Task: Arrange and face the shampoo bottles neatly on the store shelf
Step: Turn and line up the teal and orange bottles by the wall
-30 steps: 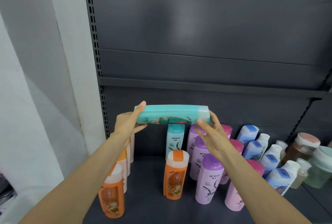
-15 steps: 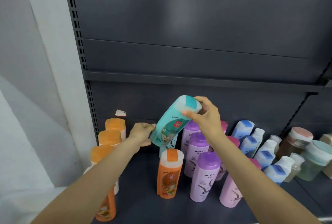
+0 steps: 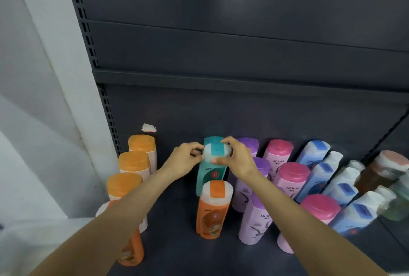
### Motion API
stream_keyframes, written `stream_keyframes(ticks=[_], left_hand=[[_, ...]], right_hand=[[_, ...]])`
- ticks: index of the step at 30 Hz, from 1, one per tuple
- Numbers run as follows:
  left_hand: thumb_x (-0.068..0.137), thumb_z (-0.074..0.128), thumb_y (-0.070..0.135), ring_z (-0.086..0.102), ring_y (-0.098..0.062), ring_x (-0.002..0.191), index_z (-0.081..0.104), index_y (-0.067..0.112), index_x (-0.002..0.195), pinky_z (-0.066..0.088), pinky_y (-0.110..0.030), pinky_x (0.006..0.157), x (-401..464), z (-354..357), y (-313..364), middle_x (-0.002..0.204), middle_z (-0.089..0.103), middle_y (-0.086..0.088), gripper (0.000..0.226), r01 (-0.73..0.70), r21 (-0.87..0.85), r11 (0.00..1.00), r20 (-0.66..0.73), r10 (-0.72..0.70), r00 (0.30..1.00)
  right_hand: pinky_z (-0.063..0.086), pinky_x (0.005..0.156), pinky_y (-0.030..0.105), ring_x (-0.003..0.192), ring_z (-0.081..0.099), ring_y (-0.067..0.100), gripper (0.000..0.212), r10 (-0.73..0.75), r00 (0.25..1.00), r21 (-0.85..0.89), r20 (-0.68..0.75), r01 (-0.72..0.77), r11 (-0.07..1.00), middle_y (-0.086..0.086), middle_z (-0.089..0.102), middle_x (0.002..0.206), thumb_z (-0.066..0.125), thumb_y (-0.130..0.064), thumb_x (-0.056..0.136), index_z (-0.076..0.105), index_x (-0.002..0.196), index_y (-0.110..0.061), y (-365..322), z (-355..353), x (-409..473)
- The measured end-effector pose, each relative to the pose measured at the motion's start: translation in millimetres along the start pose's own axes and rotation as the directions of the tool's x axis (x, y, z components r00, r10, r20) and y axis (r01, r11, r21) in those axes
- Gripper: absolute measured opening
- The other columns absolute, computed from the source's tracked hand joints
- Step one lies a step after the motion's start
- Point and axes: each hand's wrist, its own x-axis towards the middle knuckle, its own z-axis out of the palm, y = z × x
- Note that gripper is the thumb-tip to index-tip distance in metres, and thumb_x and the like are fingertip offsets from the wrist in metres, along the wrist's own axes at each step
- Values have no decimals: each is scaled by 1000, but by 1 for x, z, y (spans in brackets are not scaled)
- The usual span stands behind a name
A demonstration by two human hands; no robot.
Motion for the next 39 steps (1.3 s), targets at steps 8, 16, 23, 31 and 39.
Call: stream_keyframes(ticks=[8,16,23,31,39], left_hand=[[92,58,12,55,-6,104,60,16,122,40,-16,89,6,-1,-12,119,63,-3,31,7,102,995,20,-9,1000],[95,50,10,36,-19,134,41,20,141,29,-30,112,29,5,-11,145,39,-3,48,-159,391,907,7,170,985],[98,44,12,29,-18,138,35,23,144,28,-32,112,50,9,-5,153,27,1,48,-222,506,834,193,141,971],[87,63,16,52,-23,99,43,10,107,45,-34,80,48,11,-4,114,48,-7,29,-163,543,824,60,155,986],[84,69,18,46,-27,116,39,12,140,42,-34,97,48,2,-4,129,38,-11,64,-16,503,864,64,-18,998]], right_hand=[[36,49,6,70,44,3,46,100,985,-97,139,-87,992,-8,48,84,81,-15,72,53,109,-11,20,12,9],[38,53,5,88,56,11,44,132,976,-85,171,-119,989,1,61,102,77,-8,74,55,111,-13,24,8,14],[37,57,6,91,56,11,52,109,978,-100,178,-93,991,2,63,107,78,-13,75,56,122,-13,26,7,12],[47,77,24,99,58,17,48,147,972,-180,184,-114,977,7,63,113,78,-14,75,56,118,-11,22,8,14],[48,78,26,104,59,22,51,161,973,-185,168,-129,974,10,63,115,77,-13,76,56,122,-10,21,9,13]])
